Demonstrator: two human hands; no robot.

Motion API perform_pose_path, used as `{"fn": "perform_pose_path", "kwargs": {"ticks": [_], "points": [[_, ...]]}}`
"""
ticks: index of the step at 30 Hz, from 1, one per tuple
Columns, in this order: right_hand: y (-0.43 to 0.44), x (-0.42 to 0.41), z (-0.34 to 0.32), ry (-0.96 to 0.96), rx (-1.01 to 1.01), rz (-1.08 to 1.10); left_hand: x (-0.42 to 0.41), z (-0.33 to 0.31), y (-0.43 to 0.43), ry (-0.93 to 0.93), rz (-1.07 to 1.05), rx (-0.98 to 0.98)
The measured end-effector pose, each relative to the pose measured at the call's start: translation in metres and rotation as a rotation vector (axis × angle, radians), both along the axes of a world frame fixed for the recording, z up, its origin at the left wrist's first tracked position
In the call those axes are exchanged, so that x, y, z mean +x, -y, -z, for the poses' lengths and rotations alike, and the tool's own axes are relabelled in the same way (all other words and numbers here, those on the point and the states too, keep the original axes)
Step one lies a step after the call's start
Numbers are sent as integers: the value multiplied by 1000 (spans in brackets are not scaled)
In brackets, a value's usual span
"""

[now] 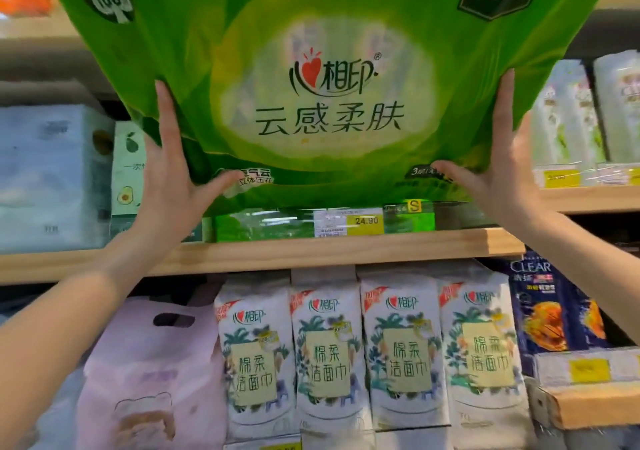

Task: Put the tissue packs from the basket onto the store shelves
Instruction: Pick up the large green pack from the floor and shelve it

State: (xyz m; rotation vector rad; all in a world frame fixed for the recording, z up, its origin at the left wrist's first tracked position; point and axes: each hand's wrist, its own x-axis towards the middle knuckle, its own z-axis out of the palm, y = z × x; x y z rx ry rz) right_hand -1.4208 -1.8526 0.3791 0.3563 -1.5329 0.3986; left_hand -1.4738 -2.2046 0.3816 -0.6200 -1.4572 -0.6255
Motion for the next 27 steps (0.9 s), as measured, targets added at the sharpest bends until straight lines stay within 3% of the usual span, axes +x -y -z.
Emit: {"fn": "perform_pose_path", "kwargs": {"ticks": [5, 14, 22, 24, 27], "points": [[2, -3, -8, 76, -19, -33, -12, -12, 7, 20, 34, -97], [5, -29, 9, 240, -62, -97, -35, -12, 14, 247, 38, -136], [11, -28, 20, 247, -57, -74, -41, 7, 21, 244, 57, -113], [13, -27, 22, 233, -66, 12, -36, 7, 20, 275, 26, -121], [23, -24, 10, 76, -4, 333, -25, 10, 16, 289, -86, -44]]}}
